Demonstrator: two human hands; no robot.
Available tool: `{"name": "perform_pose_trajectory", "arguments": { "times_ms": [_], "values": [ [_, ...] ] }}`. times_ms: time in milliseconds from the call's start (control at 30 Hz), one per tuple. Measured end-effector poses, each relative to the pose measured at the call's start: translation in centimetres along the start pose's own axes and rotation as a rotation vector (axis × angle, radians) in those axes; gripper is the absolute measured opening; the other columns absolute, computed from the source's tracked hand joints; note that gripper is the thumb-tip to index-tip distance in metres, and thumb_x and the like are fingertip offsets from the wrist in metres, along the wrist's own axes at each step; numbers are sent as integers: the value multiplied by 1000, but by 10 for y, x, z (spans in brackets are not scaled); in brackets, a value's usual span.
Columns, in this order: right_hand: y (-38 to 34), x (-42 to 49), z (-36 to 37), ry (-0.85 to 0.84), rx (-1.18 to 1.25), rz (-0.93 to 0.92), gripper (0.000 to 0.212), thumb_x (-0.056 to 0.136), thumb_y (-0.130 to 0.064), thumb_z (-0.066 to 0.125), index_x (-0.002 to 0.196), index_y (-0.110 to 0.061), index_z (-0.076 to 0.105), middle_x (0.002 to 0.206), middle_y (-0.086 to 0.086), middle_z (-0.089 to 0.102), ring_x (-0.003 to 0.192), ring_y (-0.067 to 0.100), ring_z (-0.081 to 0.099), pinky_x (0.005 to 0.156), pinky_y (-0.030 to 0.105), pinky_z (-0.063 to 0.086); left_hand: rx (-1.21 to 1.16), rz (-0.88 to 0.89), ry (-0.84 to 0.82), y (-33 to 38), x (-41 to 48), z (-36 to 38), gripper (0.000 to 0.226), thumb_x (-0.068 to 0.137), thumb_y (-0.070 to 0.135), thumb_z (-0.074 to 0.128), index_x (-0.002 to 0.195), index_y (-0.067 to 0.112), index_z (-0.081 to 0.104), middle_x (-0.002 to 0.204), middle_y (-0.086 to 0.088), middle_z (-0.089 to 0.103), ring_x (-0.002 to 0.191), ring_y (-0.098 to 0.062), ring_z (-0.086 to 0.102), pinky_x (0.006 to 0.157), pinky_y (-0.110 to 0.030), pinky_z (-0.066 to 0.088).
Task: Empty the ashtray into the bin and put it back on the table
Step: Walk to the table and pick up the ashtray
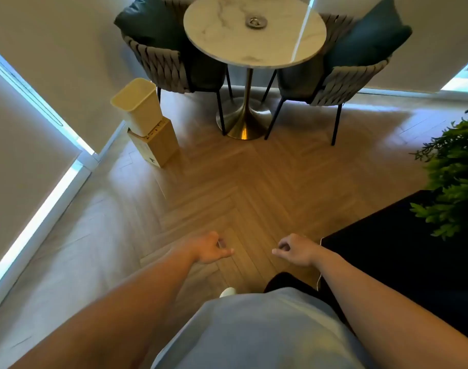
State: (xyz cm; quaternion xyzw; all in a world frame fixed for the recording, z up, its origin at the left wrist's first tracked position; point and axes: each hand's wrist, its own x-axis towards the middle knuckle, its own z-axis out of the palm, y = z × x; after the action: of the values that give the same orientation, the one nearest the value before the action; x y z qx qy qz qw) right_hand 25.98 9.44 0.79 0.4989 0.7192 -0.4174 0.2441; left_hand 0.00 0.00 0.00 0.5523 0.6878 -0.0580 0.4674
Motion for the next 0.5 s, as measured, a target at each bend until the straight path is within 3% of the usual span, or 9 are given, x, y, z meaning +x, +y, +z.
{"name": "perform_pose_trajectory", "arguments": {
  "times_ms": [233,500],
  "values": [
    [-12,16,-13,-1,36,6,56,95,-48,55,135,-9,56,134,9,59,122,23,55,93,28,44,-13,-1,-45,-2,13,-15,55,87,67,53,119,23,62,122,1,64,111,-19,59,100,-43,48],
    [-5,56,-52,-10,41,-11,58,95,-48,54,138,-9,54,143,12,52,128,26,52,103,37,45,-85,-18,-67,9,58,-45,55,87,64,56,118,19,62,120,-2,64,110,-21,60,100,-41,48]
  ]
}}
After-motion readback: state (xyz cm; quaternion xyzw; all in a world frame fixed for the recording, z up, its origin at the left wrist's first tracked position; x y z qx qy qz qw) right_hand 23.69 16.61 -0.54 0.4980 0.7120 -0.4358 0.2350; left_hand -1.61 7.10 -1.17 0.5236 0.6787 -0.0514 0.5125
